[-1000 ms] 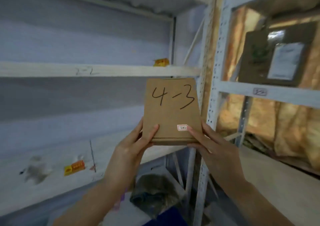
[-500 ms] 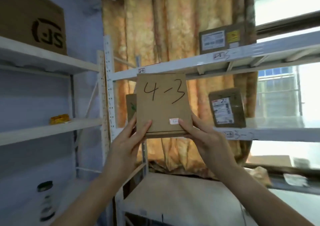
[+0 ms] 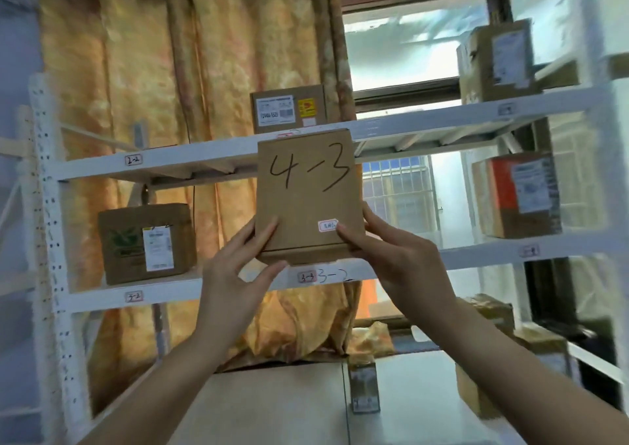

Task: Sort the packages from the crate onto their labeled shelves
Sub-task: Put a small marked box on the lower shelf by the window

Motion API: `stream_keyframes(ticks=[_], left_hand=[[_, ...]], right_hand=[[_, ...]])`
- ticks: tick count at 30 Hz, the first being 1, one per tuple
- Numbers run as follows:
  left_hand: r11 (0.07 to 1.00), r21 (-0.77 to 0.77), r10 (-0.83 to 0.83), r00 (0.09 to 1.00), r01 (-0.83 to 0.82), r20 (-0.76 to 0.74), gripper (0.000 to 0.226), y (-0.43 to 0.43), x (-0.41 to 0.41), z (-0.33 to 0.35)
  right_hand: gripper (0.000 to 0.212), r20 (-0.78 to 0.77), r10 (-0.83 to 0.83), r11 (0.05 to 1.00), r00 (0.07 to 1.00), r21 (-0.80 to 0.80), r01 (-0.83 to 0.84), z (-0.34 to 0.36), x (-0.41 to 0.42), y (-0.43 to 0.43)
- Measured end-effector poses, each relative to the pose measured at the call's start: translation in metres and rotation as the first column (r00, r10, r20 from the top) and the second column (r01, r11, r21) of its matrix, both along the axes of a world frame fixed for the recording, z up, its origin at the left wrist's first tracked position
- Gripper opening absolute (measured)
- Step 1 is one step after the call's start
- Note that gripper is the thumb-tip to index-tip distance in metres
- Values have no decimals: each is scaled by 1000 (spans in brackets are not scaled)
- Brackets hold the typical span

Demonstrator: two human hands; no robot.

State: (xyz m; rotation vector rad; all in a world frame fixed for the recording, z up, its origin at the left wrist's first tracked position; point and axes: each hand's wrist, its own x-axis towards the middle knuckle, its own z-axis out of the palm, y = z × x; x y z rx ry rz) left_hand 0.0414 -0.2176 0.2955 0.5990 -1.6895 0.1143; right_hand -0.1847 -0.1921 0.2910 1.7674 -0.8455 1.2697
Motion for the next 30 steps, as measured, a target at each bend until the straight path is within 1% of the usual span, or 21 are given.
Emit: stream_keyframes(ticks=[2, 5, 9, 12, 15, 17, 19, 21, 22, 23, 25, 27, 30], left_hand=[[1000, 19, -21, 1000, 21, -4, 64, -1, -29, 0], [998, 56, -36, 998, 39, -57, 66, -1, -73, -4], [999, 12, -28, 994, 30, -110, 67, 4, -119, -12], [999, -33, -25, 992, 21, -128, 70, 7, -145, -18], [992, -122, 24, 993, -39, -118, 75, 6, -166, -26], [990, -135, 23, 991, -41, -133, 86, 5, -175, -33], [988, -145, 32, 992, -50, -124, 95, 4, -178, -41], [978, -183, 90, 992, -104, -87, 92, 4, -175, -51], [972, -193, 117, 990, -131, -80, 86, 3, -171, -57], [969, -194, 143, 987, -154, -72, 80, 2, -166, -63], [960, -194, 201, 979, -204, -38, 73, 2, -152, -71], [951, -191, 246, 969, -242, -4, 72, -3, -135, -78], [932, -177, 327, 944, -315, 40, 72, -16, -105, -85]], right_hand=[[46, -16, -50, 999, 999, 7, 50, 4, -28, 8], [45, -42, -86, 996, 995, -14, 85, 9, -64, 18], [56, -42, -100, 995, 994, -22, 99, 4, -105, 23], [59, -43, -65, 998, 997, -31, 63, -4, -134, 24], [51, -24, -1, 998, 1000, -65, -1, -13, -156, 22], [51, -1, 26, 997, 1000, -76, -26, -21, -165, 20], [62, 49, 85, 996, 995, -16, -84, -33, -169, 14], [76, 76, 102, 992, 992, 60, -107, -44, -168, 4], [77, 74, 90, 992, 993, 77, -96, -50, -165, -1], [73, 72, 89, 992, 993, 83, -95, -56, -161, -7], [69, 86, 117, 988, 989, 94, -125, -66, -148, -15], [71, 98, 120, 987, 988, 97, -130, -73, -130, -20], [64, 93, 89, 989, 992, 107, -98, -81, -98, -35]])
